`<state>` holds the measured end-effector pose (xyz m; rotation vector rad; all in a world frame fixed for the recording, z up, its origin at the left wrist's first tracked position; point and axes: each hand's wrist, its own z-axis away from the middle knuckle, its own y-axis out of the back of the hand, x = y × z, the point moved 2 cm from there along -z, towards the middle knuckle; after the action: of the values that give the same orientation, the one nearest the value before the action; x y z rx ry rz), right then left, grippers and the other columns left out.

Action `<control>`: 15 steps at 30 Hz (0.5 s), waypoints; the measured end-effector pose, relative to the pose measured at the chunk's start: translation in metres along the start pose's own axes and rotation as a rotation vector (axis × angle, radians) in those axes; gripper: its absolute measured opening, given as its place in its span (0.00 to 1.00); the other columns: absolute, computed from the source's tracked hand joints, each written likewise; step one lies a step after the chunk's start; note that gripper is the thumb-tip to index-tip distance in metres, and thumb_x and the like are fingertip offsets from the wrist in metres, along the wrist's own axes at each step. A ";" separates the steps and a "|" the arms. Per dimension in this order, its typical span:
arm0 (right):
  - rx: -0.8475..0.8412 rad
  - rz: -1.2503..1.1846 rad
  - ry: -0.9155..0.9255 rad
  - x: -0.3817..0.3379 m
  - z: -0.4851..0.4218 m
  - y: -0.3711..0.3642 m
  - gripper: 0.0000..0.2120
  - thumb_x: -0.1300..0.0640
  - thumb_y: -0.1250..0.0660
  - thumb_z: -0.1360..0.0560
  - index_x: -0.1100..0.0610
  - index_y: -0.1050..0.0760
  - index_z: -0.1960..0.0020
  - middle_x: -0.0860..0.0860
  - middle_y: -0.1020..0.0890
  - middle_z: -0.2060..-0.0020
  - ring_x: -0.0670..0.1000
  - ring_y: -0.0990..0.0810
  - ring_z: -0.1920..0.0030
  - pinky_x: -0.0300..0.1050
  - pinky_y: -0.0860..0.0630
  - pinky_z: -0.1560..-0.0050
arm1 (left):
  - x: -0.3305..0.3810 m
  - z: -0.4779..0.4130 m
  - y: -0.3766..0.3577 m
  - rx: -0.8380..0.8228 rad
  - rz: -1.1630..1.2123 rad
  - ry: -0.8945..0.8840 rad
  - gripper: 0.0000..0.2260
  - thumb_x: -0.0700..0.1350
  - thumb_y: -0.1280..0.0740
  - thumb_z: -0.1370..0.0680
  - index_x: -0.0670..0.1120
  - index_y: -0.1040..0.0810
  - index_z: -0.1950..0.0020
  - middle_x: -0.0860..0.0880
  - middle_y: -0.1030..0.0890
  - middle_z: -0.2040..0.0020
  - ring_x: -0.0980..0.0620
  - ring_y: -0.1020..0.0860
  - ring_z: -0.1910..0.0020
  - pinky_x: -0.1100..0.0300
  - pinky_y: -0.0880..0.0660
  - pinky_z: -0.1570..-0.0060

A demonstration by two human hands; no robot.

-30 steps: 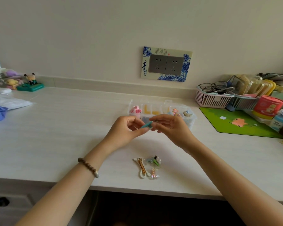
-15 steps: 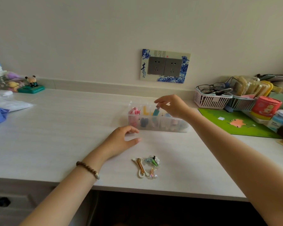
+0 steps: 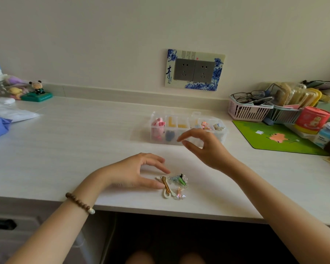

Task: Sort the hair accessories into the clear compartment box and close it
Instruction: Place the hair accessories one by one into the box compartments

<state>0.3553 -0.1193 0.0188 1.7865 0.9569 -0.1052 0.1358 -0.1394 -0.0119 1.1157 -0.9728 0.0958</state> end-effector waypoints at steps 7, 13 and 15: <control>-0.040 -0.081 -0.033 -0.002 0.007 -0.006 0.07 0.55 0.36 0.24 0.49 0.20 0.50 0.42 0.18 0.51 0.40 0.23 0.46 0.43 0.29 0.38 | -0.003 0.001 0.000 0.140 0.021 -0.027 0.10 0.57 0.26 0.34 0.58 0.18 0.56 0.65 0.24 0.43 0.67 0.30 0.39 0.62 0.36 0.37; -0.149 -0.298 -0.066 -0.013 0.006 -0.015 0.10 0.52 0.37 0.23 0.53 0.21 0.46 0.46 0.17 0.49 0.41 0.20 0.47 0.36 0.26 0.41 | -0.004 -0.010 0.014 0.360 0.091 -0.046 0.04 0.50 0.27 0.29 0.51 0.18 0.59 0.54 0.16 0.61 0.60 0.20 0.60 0.68 0.27 0.58; -0.151 -0.364 -0.064 -0.015 0.003 -0.019 0.10 0.53 0.35 0.25 0.54 0.21 0.46 0.48 0.16 0.50 0.43 0.19 0.48 0.37 0.24 0.43 | -0.001 -0.021 0.019 0.405 0.179 -0.068 0.05 0.50 0.28 0.29 0.49 0.18 0.58 0.54 0.16 0.62 0.60 0.20 0.62 0.69 0.26 0.59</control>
<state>0.3344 -0.1276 0.0105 1.4488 1.2022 -0.3094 0.1378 -0.1136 -0.0014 1.4050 -1.1438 0.4170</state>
